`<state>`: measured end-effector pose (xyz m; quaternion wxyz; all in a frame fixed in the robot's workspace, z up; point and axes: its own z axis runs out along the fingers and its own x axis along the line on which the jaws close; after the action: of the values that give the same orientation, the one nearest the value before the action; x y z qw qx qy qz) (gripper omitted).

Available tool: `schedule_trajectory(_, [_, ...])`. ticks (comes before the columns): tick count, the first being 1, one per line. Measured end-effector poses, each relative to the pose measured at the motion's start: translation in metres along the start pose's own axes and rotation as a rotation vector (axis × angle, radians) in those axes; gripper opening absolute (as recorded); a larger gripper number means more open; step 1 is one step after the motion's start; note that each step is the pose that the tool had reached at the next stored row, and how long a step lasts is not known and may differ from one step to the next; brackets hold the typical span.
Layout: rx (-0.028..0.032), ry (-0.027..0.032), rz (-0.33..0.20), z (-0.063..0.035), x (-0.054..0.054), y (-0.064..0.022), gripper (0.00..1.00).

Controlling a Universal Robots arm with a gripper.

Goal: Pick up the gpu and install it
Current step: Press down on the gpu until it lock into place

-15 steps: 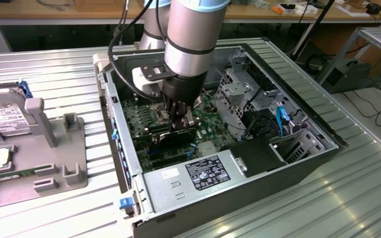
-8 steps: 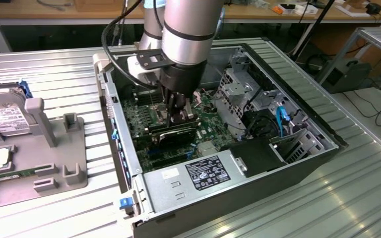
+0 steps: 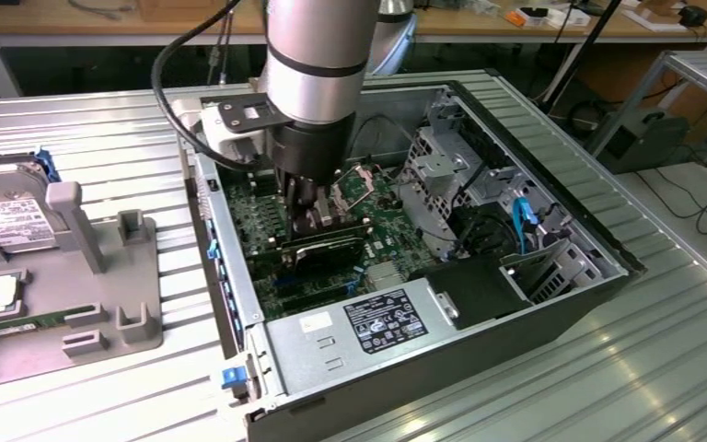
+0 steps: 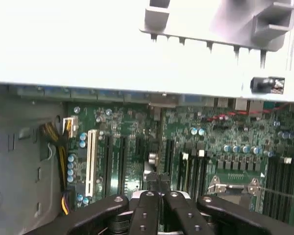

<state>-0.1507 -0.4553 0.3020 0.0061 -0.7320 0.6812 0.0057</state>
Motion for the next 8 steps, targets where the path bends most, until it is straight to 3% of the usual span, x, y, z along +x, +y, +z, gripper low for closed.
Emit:
schedule_trajectory(6, [-0.0005, -0.0003, 0.001, -0.0010, -0.001, 0.0185, 0.11])
schedule_trajectory(8, [-0.0039, -0.0006, 0.001, -0.0026, -0.002, 0.0222, 0.11])
